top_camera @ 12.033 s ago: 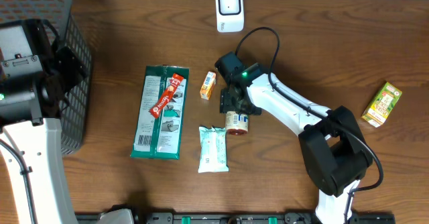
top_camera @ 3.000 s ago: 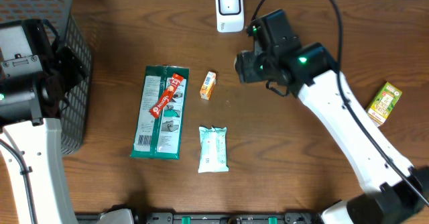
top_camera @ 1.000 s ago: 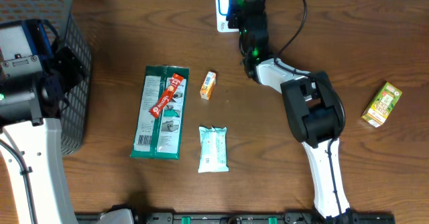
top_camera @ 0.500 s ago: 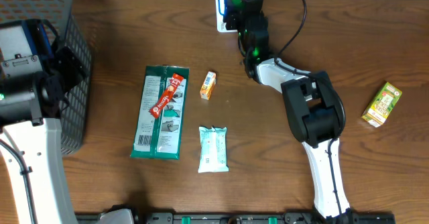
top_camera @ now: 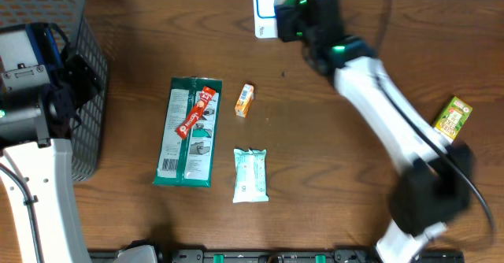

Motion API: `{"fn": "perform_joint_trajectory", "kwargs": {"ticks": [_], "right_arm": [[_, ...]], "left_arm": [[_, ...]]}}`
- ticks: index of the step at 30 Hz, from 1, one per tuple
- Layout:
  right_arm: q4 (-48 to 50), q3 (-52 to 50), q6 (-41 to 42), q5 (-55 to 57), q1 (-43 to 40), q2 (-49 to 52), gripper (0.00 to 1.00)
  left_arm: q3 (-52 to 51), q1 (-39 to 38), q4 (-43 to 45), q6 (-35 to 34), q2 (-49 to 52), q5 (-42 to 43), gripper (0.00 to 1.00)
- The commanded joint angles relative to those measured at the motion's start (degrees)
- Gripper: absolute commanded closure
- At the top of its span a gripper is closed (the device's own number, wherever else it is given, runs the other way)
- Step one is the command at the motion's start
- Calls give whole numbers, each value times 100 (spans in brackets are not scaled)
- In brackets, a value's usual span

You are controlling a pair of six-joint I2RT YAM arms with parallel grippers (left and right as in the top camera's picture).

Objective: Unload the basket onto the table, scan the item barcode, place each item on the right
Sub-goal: 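Carry the jar to the right edge beside the green tea carton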

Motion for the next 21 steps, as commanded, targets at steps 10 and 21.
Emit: {"fn": "perform_joint_trajectory", "kwargs": {"ticks": [10,21], "right_arm": [[-4162,-52,-22,-4,-1222,-776,99],[-3462,-1486,-20,-262,-3018,-737,99]], "left_arm": [[39,22,0,50,22,-72,12],[39,22,0,50,22,-72,12]]}}
